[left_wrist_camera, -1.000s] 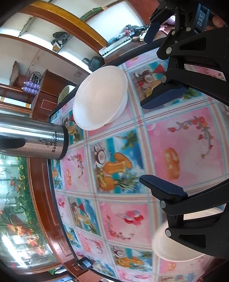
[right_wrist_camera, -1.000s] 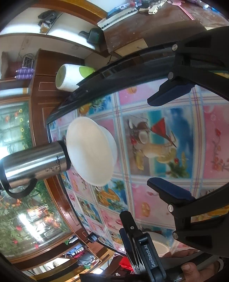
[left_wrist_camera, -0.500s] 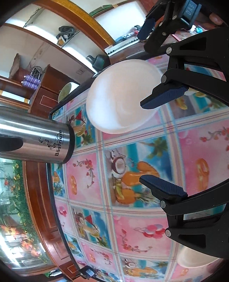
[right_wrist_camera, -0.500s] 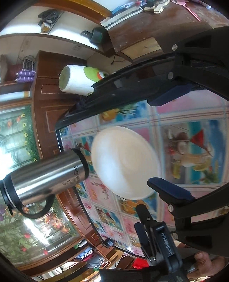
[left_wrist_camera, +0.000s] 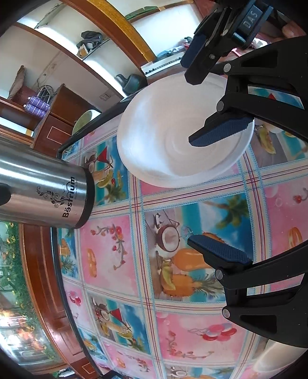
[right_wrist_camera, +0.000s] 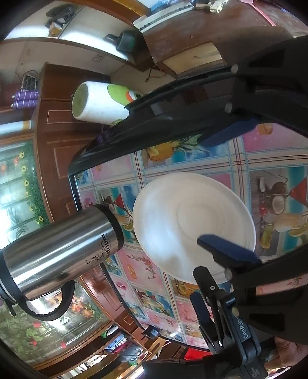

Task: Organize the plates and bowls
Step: 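Close the left gripper on the rim of the white bowl, then lift the white bowl with the left gripper and carry it over the stack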

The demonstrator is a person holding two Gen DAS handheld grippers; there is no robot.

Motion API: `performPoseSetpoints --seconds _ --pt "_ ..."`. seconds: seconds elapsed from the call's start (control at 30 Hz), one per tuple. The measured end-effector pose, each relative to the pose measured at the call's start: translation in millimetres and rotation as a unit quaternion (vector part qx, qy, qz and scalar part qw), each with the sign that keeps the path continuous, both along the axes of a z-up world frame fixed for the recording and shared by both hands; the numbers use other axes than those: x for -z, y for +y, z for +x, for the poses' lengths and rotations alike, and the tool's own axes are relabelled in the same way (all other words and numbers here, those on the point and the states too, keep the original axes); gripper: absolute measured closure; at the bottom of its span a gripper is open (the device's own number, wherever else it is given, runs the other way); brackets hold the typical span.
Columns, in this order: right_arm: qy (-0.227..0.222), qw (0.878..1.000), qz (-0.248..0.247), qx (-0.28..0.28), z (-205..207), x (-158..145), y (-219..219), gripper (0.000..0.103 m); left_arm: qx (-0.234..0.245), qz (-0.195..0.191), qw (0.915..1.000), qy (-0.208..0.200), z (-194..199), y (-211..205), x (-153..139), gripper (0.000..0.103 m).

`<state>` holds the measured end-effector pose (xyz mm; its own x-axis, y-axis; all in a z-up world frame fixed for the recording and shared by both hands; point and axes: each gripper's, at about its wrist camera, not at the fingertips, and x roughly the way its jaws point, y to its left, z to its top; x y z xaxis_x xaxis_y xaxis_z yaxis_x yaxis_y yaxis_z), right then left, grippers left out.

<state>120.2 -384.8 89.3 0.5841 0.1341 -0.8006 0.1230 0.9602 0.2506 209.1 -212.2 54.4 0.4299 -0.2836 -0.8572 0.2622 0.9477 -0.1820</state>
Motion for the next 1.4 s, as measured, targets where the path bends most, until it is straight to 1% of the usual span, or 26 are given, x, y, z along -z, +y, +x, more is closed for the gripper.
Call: performPoseSetpoints --seconds 0.07,0.13,0.2,0.23,0.27,0.3,0.33,0.37,0.4,0.43,0.5,0.63,0.73,0.97,1.07,1.3,1.4 --pt "0.002 1.000 0.003 -0.004 2 2 0 0.050 -0.002 0.003 1.0000 -0.001 1 0 2 0.026" --pt "0.002 1.000 0.006 -0.003 3 4 -1 0.053 -0.001 -0.001 1.0000 0.003 3 0 3 0.026" --pt "0.002 1.000 0.008 -0.002 4 6 -2 0.061 0.001 -0.001 1.0000 0.007 4 -1 6 0.026" --pt "0.000 1.000 0.008 -0.003 4 6 -2 0.069 0.000 0.004 1.0000 0.004 4 -1 6 0.026" --pt "0.000 1.000 0.008 -0.005 3 5 -2 0.073 0.000 0.014 0.9999 -0.002 4 -2 6 0.027" --pt "-0.001 1.000 0.005 -0.005 3 5 -1 0.075 0.000 0.022 0.9997 -0.007 3 -4 6 0.040" --pt "-0.003 1.000 0.004 -0.006 2 4 -1 0.080 0.002 0.028 0.9996 -0.009 3 -5 6 0.066" --pt "-0.003 1.000 0.006 -0.009 2 5 -1 0.084 0.004 0.028 0.9996 -0.003 4 -5 8 0.080" --pt "-0.003 1.000 0.011 -0.012 2 5 -1 0.086 0.007 0.022 0.9997 0.004 5 -5 10 0.082" --pt "-0.004 1.000 0.013 -0.013 2 5 -1 0.087 0.014 0.019 0.9997 0.011 5 -6 11 0.087" --pt "-0.005 1.000 0.015 -0.016 1 6 0 0.088 0.022 0.030 0.9993 0.005 3 -9 12 0.088" --pt "-0.003 1.000 0.003 -0.022 -2 7 5 0.089 0.017 0.021 0.9996 0.003 0 -3 9 0.089" --pt "-0.005 1.000 0.009 -0.027 -9 7 8 0.089 0.021 0.022 0.9995 0.002 -8 4 4 0.089" --pt "-0.016 0.999 -0.001 -0.043 -33 -6 30 0.089 0.023 0.028 0.9993 -0.012 -42 26 -10 0.089" --pt "-0.018 0.999 -0.001 -0.050 -45 -7 41 0.089 0.021 0.032 0.9991 -0.015 -61 38 -12 0.089" --pt "-0.020 0.998 0.000 -0.061 -76 -9 65 0.088 0.015 0.029 0.9993 -0.017 -93 60 -13 0.089" --pt "-0.024 0.998 0.003 -0.063 -89 -11 71 0.088 0.015 0.033 0.9990 -0.028 -110 66 -17 0.089"
